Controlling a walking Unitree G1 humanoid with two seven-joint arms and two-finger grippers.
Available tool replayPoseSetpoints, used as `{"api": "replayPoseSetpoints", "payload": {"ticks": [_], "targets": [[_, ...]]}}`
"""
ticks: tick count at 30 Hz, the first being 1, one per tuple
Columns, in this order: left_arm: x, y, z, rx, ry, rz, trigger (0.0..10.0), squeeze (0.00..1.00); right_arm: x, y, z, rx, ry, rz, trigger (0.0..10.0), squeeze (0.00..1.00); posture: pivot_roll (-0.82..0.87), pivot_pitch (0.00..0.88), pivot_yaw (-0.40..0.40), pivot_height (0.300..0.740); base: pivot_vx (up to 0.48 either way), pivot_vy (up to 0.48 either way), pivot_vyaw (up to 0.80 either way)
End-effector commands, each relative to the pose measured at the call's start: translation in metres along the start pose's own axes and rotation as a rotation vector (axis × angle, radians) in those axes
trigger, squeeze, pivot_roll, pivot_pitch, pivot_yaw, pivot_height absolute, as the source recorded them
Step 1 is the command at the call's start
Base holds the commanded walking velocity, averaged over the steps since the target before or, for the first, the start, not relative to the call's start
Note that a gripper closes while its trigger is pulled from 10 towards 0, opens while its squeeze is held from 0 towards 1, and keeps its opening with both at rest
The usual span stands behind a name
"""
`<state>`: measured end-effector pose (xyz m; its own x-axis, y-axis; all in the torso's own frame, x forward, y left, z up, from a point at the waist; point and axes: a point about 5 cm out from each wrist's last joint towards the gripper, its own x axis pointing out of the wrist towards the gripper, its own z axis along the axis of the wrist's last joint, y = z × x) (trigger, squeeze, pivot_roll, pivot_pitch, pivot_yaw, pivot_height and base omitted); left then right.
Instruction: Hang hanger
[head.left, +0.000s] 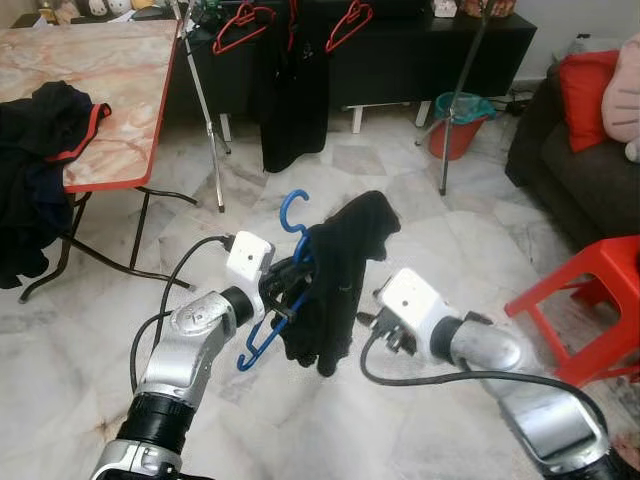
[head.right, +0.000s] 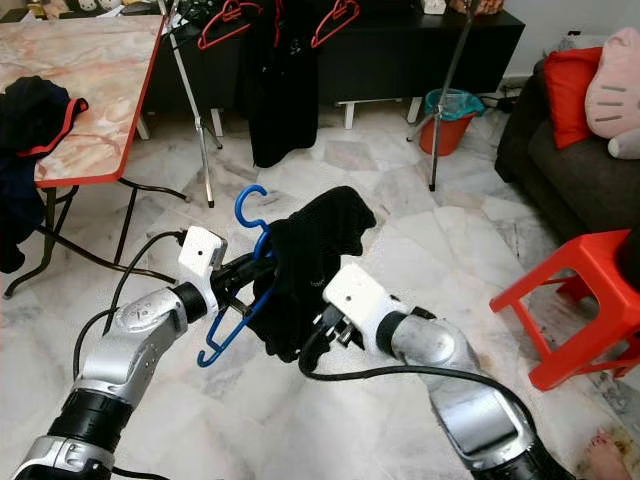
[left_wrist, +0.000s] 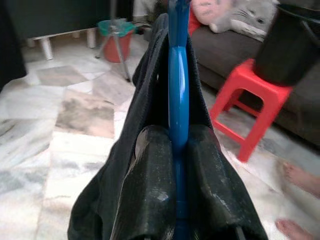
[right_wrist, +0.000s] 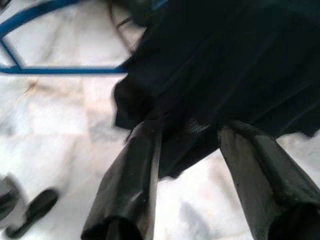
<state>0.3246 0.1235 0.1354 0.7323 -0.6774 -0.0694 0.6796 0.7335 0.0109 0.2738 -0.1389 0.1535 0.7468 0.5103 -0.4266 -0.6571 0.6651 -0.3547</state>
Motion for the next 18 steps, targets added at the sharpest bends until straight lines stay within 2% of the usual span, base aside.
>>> {"api": "replayPoseSetpoints", "payload": {"ticks": [1, 2, 5, 10, 12, 17, 18], "targets": [[-0.001, -0.001, 0.001, 0.027, -0.013, -0.038, 10.0, 0.0, -0.008, -0.008, 0.011, -0.024, -0.061, -0.022, 10.0, 0.86, -0.22, 0.105, -0.019, 0.74, 0.0, 0.0, 0.0], [-0.003, -0.002, -0.002, 0.053, 0.0, -0.066, 10.0, 0.0, -0.013, -0.014, 0.016, -0.028, -0.092, -0.021, 10.0, 0.0, -0.22, 0.105, -0.019, 0.74, 0.0, 0.0, 0.0], [-0.01, -0.005, -0.013, 0.079, 0.052, -0.152, 10.0, 0.0, -0.022, -0.024, 0.025, -0.055, -0.141, -0.006, 10.0, 0.0, -0.22, 0.106, -0.018, 0.74, 0.0, 0.0, 0.0], [-0.015, -0.008, -0.021, 0.088, 0.086, -0.216, 10.0, 0.0, -0.027, -0.029, 0.029, -0.108, -0.175, 0.046, 10.0, 0.0, -0.23, 0.108, -0.019, 0.74, 0.0, 0.0, 0.0], [-0.022, -0.014, -0.03, 0.051, 0.131, -0.33, 10.0, 0.0, -0.033, -0.029, 0.029, -0.16, -0.194, 0.158, 10.0, 0.0, -0.23, 0.11, -0.019, 0.74, 0.0, 0.0, 0.0], [-0.027, -0.017, -0.034, 0.05, 0.163, -0.4, 10.0, 0.0, -0.034, -0.027, 0.019, -0.183, -0.144, 0.245, 10.0, 0.0, -0.23, 0.113, -0.021, 0.74, 0.0, 0.0, 0.0], [-0.031, -0.018, -0.035, 0.035, 0.18, -0.442, 10.0, 0.0, -0.036, -0.023, 0.013, -0.188, -0.126, 0.326, 10.0, 0.0, -0.23, 0.115, -0.021, 0.74, 0.0, 0.0, 0.0]]}}
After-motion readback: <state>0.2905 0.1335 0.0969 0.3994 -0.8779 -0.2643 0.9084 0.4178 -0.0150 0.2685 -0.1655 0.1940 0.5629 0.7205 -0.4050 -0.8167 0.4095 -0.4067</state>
